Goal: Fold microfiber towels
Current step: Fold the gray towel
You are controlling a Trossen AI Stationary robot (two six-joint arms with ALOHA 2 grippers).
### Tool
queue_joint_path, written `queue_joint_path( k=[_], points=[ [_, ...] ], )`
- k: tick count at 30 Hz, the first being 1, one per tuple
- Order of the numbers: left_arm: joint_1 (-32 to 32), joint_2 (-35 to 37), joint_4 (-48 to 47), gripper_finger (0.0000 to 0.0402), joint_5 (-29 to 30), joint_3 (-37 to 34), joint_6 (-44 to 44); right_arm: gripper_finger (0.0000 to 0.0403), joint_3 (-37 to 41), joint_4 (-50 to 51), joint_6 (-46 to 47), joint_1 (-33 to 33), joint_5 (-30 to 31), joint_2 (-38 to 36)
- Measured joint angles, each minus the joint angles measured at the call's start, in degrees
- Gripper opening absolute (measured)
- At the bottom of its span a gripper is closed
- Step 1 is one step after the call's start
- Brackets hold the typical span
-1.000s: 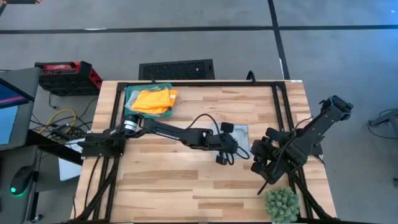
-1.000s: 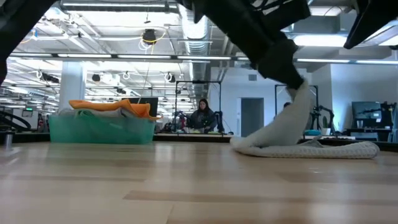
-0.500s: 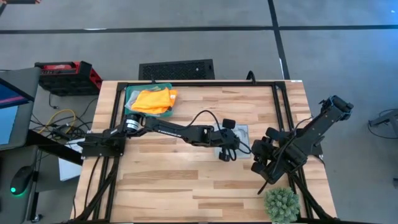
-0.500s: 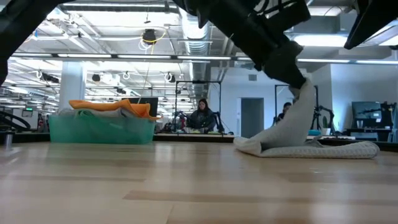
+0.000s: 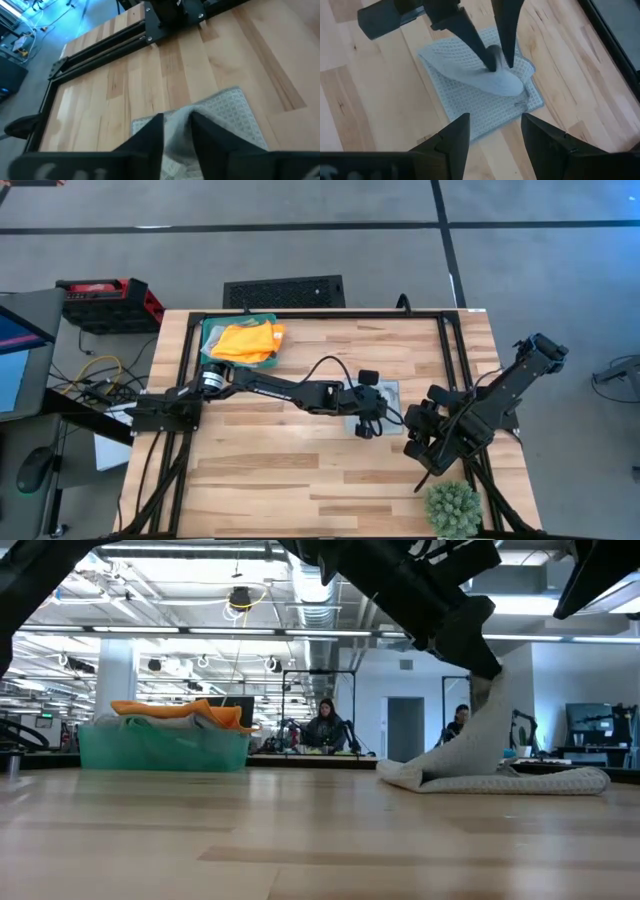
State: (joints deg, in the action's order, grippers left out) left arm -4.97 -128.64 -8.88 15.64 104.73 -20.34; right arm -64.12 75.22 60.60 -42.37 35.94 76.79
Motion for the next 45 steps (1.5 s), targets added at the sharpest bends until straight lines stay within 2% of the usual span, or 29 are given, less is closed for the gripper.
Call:
queue_joint_path(
  k=[6, 11, 16, 20, 28, 32, 37, 42, 45],
  points=[
    [0.1, 0.0, -0.2, 0.0147, 0.0, 0.0, 0.1, 0.0200, 0.0, 0.0, 0.9, 0.0, 0.0, 0.0],
    [0.0, 0.1, -2.1, 0.0171, 1.2, 0.0, 0.7, 0.0200, 0.0, -0.4, 0.9, 0.0, -0.1, 0.0],
    [-1.1, 2.5, -11.1, 0.0174, 1.6, 0.0, 1.2, 0.0200, 1.4, -4.7, -4.5, 0.0, -0.2, 0.9],
    [-2.8, 5.2, -19.8, 0.0174, 3.2, 0.0, 3.9, 0.0200, 6.2, -14.3, -9.2, 1.4, -4.3, 1.3],
    [-6.9, 10.6, -30.7, 0.0174, 14.2, 0.0, 9.5, 0.0200, 17.0, -33.7, -18.4, 10.1, -11.6, 1.3],
    [-8.7, 13.2, -34.7, 0.0174, 18.3, 0.0, 13.1, 0.0200, 20.2, -36.8, -20.0, 16.0, -11.9, 1.3],
    [-10.1, 14.8, -37.9, 0.0174, 19.7, 0.0, 15.4, 0.0200, 21.4, -39.3, -22.7, 21.4, -12.1, 1.6],
    [-10.6, 15.1, -38.8, 0.0174, 19.7, 0.0, 15.7, 0.0200, 21.4, -45.1, -26.5, 25.0, -14.4, 6.8],
    [-10.6, 15.1, -39.4, 0.0174, 19.7, 0.0, 16.1, 0.0200, 21.6, -44.8, -27.1, 26.8, -14.6, 11.0]
  ],
)
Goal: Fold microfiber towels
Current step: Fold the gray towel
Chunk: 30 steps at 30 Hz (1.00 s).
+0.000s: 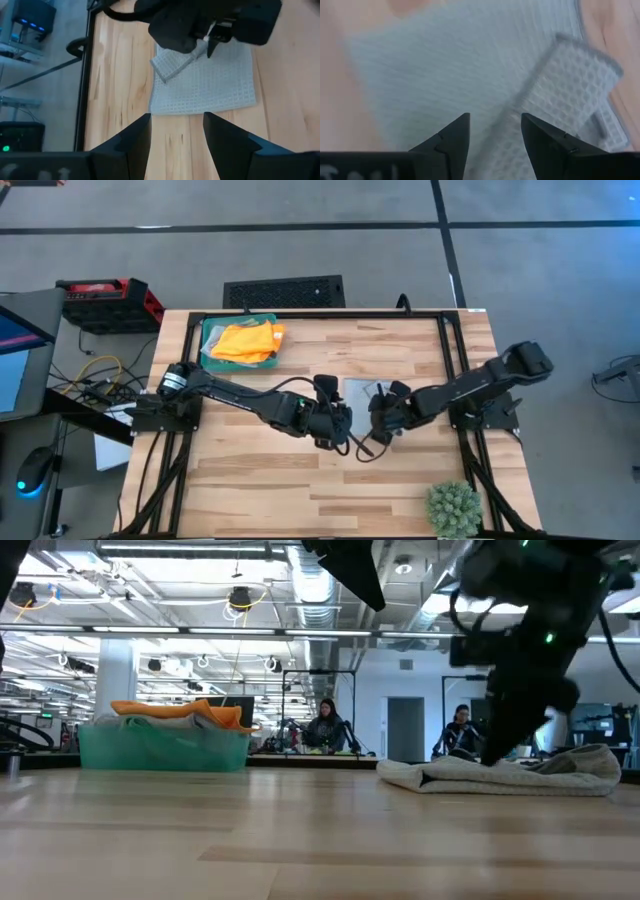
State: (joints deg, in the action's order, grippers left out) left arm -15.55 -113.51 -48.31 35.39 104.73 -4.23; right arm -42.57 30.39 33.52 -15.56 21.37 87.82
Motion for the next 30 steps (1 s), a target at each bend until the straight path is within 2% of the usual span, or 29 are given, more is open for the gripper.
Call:
queue_joint_path(
  k=[5, 14, 23, 30],
  points=[
    [0.0, 0.0, -1.1, 0.0174, 0.0, 0.0, 0.9, 0.0200, -0.2, 0.2, 0.8, 1.4, 0.1, 4.1],
    [0.0, 0.0, -1.3, 0.0174, 0.0, 0.0, 1.8, 0.0200, -0.1, 1.2, 2.5, 1.4, 3.4, 4.3],
    [0.0, 0.0, -2.5, 0.0174, 0.0, 0.0, 3.3, 0.0200, 0.0, 8.1, 6.0, 1.9, 8.4, 2.2],
    [0.0, 0.0, -3.9, 0.0174, 0.0, 0.0, 4.8, 0.0200, 0.0, 15.4, 13.8, 4.6, 13.8, 2.4]
  ],
)
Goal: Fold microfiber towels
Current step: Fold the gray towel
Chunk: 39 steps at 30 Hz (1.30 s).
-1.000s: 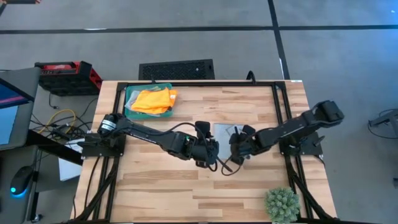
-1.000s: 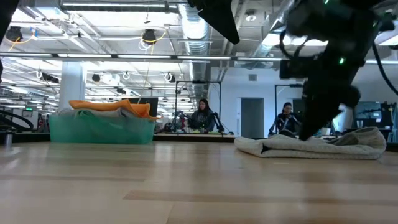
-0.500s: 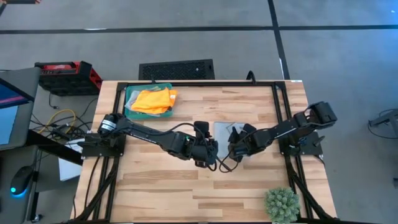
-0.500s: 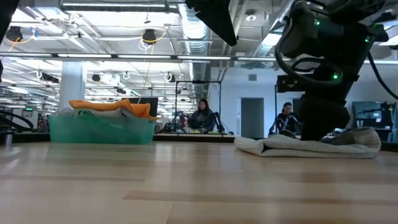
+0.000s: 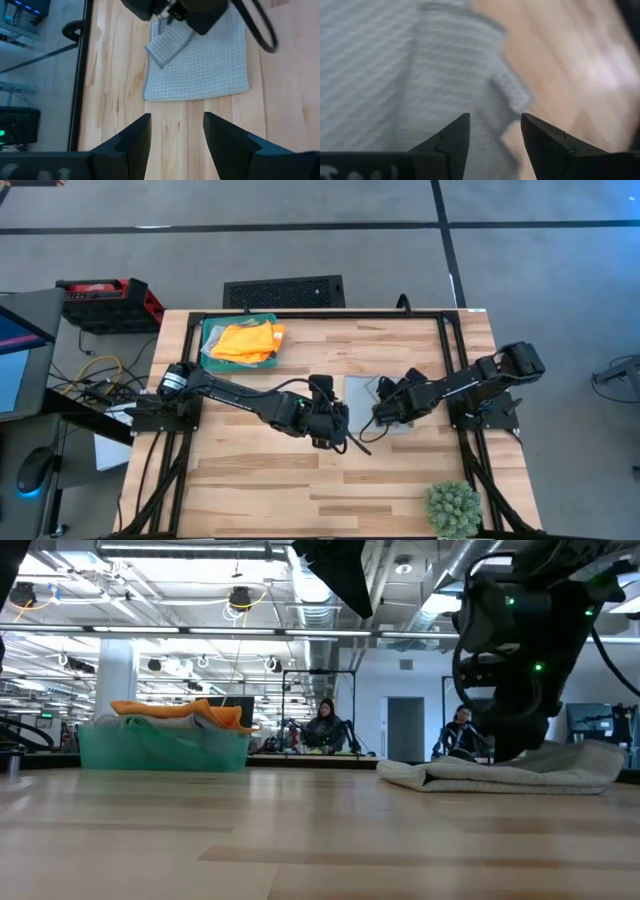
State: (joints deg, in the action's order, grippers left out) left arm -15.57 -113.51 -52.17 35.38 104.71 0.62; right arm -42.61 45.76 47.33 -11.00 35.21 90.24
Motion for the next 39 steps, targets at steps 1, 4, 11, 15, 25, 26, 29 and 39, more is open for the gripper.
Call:
queue_joint_path(
  k=[1, 4, 11, 15, 25, 26, 29, 39],
  points=[
    [0.0, 0.0, 0.0, 0.0174, 0.0, 0.0, 0.0, 0.0200, 0.0, 0.9, 1.2, 0.1, 1.1, 0.0],
    [0.0, 0.0, 0.0, 0.0174, 0.0, 0.0, 0.3, 0.0200, 0.0, 3.4, 3.8, 0.2, 2.6, -0.3],
    [0.0, 0.0, -0.8, 0.0174, -0.8, -1.6, 3.1, 0.0200, 0.0, 4.8, 6.1, -4.3, 0.4, -3.8],
    [0.1, -0.1, -1.1, 0.0174, -1.0, -2.7, 4.4, 0.0200, 0.0, 0.5, 0.0, -8.4, -3.5, -6.6],
    [0.1, -0.1, -0.2, 0.0174, -2.1, -2.6, 4.6, 0.0200, -0.1, -10.7, -17.1, -7.5, -11.0, -5.0],
    [0.1, -0.1, -0.2, 0.0174, -2.1, -2.6, 4.6, 0.0200, -0.1, -10.7, -17.1, -6.5, -11.2, -4.4],
    [0.1, -0.1, -0.2, 0.0174, -2.1, -2.6, 4.6, 0.0200, -0.1, -11.2, -17.2, -4.3, -11.0, -2.2],
    [0.1, -0.1, -0.4, 0.0174, -2.1, -2.6, 4.3, 0.0200, 0.0, -8.8, -15.5, -1.2, -7.0, 0.1]
  ],
)
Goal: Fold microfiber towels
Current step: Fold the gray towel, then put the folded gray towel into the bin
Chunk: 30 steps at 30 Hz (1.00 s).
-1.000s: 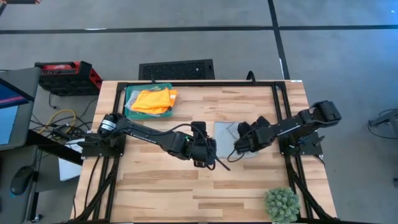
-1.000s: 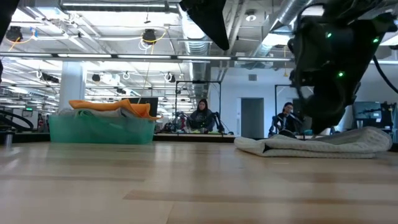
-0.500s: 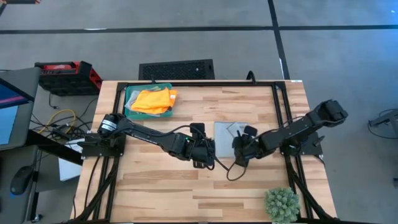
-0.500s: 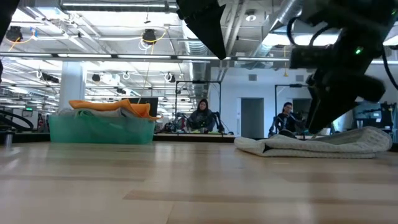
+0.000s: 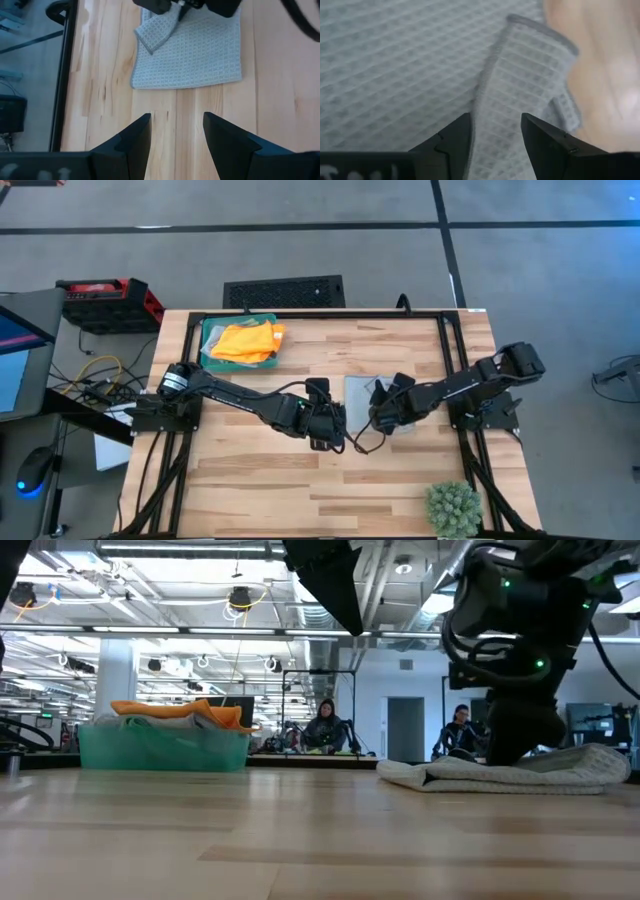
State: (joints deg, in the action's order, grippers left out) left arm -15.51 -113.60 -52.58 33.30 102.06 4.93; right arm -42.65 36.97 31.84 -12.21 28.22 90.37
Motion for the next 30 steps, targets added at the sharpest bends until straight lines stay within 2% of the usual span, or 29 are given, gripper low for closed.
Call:
queue_joint_path(
  k=[7, 13, 20, 26, 30],
  points=[
    [0.0, 0.0, -0.3, 0.0174, 0.0, 0.0, 0.1, 0.0200, 0.0, 10.1, 11.1, 0.0, 6.3, -0.5],
    [0.0, 0.0, -0.3, 0.0174, 0.0, 0.0, 0.7, 0.0200, 0.0, 17.3, 21.3, -0.7, 6.8, -0.5],
    [0.2, -0.5, 2.9, 0.0174, -2.4, -0.2, -1.1, 0.0200, -2.2, 17.0, 22.2, -8.8, 5.6, -4.9],
    [0.5, -3.9, 12.3, 0.0174, -7.9, -4.7, -10.0, 0.0200, -4.0, 16.3, 22.2, -17.3, 4.8, -10.6],
    [0.7, -7.7, 19.5, 0.0174, -10.1, -4.7, -15.9, 0.0200, -4.1, 13.9, 22.2, -21.7, 4.8, -13.6]
  ],
)
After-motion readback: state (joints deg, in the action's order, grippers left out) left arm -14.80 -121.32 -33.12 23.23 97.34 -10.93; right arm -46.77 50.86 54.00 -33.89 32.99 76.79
